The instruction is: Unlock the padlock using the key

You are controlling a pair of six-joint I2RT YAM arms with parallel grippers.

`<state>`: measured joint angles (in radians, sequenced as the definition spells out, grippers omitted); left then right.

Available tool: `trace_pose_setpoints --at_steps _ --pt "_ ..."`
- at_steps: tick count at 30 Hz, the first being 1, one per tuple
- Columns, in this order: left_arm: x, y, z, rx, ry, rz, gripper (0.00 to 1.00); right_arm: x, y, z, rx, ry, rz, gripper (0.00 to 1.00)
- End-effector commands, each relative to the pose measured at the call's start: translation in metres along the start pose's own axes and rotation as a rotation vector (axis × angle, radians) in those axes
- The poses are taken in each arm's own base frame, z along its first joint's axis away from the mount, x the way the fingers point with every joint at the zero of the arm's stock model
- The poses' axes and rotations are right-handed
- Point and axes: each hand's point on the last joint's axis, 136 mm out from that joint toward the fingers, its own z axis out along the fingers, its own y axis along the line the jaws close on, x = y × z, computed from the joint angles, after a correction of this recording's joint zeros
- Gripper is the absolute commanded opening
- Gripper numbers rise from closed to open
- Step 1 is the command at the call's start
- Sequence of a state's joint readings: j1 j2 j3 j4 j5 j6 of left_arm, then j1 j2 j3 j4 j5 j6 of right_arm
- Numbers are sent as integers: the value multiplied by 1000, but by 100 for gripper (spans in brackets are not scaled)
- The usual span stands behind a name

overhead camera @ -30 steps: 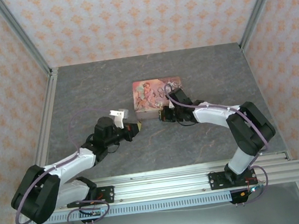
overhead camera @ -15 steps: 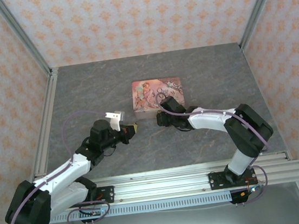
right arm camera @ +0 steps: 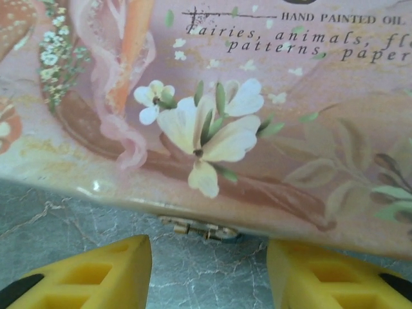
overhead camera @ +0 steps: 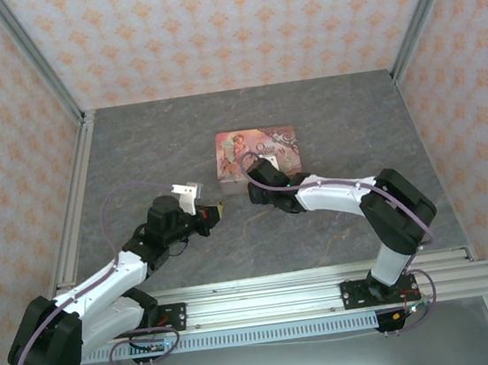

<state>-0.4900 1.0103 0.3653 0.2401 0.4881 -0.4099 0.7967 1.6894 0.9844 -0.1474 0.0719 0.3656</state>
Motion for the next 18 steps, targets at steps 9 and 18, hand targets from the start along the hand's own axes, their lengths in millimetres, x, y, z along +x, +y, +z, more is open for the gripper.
trace_pose_setpoints --at_steps 9,18 --pt "-2 4 0 -24 -1 30 0 -1 -4 16 91 21 11 53" --pt "0 6 3 -23 4 28 0 -7 -7 21 166 8 29 53"
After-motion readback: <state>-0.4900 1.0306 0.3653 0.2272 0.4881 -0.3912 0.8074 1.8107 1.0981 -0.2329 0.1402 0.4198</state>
